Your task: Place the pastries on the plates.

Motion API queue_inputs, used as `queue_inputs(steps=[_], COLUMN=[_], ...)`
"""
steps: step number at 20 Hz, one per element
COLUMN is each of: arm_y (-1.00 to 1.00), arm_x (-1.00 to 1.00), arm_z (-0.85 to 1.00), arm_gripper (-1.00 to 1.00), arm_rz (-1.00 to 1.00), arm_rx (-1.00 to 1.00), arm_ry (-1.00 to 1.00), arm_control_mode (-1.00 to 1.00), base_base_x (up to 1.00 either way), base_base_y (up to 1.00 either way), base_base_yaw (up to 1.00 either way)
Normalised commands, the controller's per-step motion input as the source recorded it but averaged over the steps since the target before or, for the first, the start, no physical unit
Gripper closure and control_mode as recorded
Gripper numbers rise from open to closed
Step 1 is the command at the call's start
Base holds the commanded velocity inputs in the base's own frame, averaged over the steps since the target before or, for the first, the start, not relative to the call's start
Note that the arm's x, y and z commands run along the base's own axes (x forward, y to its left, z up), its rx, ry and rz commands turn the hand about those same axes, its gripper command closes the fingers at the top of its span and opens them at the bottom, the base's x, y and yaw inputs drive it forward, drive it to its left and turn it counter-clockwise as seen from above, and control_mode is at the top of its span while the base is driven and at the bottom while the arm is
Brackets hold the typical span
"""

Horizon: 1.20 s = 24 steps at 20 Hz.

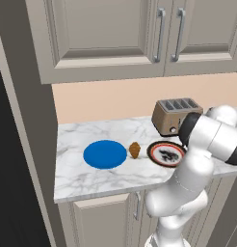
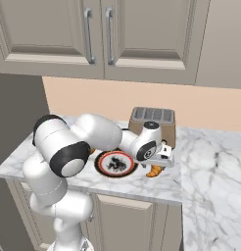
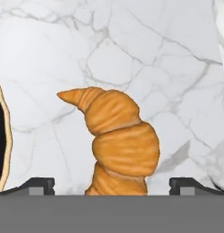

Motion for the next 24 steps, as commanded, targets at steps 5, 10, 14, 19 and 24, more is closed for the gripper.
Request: queue_inputs(steps=[5, 10, 14, 19, 24], arm_y=[-0.09, -0.08, -0.08, 0.0, 0.0], arm_x=[0.15, 0.13, 0.16, 0.22, 0.05], arm_z=[-0.2, -0.19, -0.21, -0.3, 0.3], arm_gripper=[-1.0, -1.0, 1.0, 1.0, 1.0], arm_rz=[0.0, 0.0, 0.0, 0.0, 0.0], arm_rx=[0.01, 0.01, 0.0, 0.04, 0.14], arm_ry=[0.02, 0.02, 0.04, 0.09, 0.0], arm_control_mode=[-1.0, -1.0, -1.0, -1.0, -1.0], base_base_x=[0.0, 0.0, 0.0, 0.0, 0.0], base_base_y=[0.0, 0.0, 0.0, 0.0, 0.0], base_base_yaw=[0.0, 0.0, 0.0, 0.0, 0.0])
